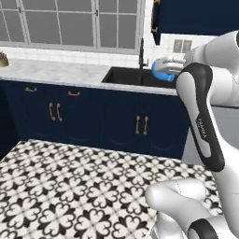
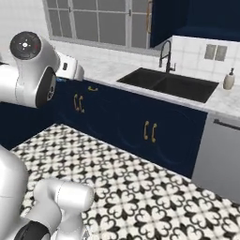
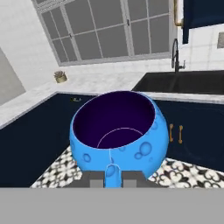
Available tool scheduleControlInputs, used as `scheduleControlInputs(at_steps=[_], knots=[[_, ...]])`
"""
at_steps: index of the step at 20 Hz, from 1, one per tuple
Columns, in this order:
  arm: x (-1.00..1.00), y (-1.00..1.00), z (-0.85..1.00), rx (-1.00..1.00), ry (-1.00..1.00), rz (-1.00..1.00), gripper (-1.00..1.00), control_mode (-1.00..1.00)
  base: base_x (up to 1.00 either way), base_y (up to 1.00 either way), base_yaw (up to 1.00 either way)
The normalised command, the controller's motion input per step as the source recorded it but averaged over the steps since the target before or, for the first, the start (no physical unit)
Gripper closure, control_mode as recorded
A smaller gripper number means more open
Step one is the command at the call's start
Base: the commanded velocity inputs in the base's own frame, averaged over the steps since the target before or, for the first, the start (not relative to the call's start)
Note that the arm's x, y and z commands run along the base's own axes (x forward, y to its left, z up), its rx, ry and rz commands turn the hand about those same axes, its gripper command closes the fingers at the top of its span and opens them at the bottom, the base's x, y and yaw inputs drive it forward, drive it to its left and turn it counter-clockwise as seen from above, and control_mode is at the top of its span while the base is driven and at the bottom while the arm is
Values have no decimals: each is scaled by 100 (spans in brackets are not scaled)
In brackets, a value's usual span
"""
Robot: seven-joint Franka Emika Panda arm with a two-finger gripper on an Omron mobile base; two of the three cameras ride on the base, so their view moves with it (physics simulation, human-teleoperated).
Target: Gather all objects into one cabinet and sort the glasses and bowls to opposite sides.
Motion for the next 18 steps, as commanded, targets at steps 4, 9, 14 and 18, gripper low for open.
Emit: scheduleControlInputs(at_steps=[4,9,14,18], knots=[[0,0,0,0,0,0,100,100,0,39,54],[0,0,0,0,0,0,100,100,7,42,55],[0,0,0,0,0,0,100,100,5,40,56],[0,0,0,0,0,0,100,100,5,31,59]])
